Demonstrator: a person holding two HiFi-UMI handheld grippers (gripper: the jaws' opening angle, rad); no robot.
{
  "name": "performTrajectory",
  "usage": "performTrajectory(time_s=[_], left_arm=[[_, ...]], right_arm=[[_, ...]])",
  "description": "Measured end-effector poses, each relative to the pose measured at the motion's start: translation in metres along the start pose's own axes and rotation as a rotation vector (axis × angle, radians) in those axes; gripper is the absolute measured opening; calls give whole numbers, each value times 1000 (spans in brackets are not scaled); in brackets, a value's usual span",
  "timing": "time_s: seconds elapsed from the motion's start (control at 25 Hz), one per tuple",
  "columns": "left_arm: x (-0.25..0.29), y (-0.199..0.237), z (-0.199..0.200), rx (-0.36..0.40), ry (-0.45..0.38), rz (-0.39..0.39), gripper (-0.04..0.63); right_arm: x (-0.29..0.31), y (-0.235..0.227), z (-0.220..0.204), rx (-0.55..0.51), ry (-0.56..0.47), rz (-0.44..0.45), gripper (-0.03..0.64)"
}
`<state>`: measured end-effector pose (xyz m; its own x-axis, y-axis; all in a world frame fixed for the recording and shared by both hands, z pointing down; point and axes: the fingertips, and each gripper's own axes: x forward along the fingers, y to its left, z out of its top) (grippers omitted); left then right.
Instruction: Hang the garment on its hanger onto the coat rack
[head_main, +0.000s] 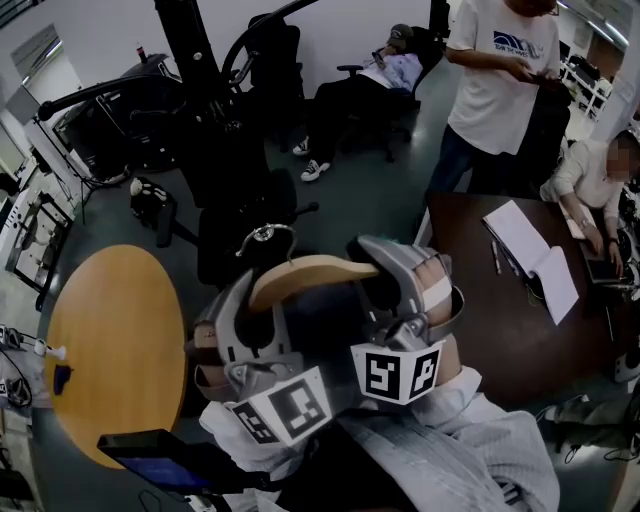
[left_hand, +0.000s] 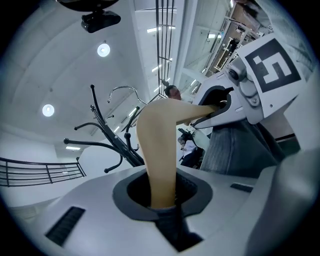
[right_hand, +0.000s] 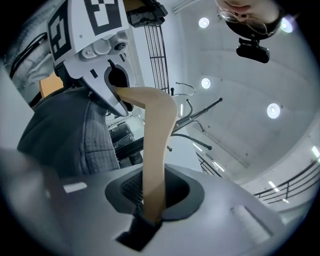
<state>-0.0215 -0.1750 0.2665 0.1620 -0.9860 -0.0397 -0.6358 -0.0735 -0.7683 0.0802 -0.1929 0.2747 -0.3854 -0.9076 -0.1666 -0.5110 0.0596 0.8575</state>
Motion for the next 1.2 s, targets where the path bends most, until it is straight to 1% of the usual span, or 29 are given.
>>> performTrajectory(time_s=[0.12,0.28,0.52,0.64,0.84,0.96,1.2], left_arm=[[32,10,-11,0,8,11,58],[67,21,-15,13,-3,44,58],[98,33,-17,29,-12,71,58],[115,38,-21,34,-1,72,58],[127,48,-30,35,36,113,58],[138,50,-35,33,63,116,58],[167,48,-44,33,138,118,58]], right_arm=[[36,1,-7,-6,-11,7,52],[74,-5,-15,-9,-30,-26,52],[111,-13,-20,-6,-73,-54,54],[131,-13,-24,6,-88,-36,54],[154,-10,-20,12,-139,-10,52],[168,-7,-23,22,-156,12,52],[199,-1,-39,58,-174,93,52]])
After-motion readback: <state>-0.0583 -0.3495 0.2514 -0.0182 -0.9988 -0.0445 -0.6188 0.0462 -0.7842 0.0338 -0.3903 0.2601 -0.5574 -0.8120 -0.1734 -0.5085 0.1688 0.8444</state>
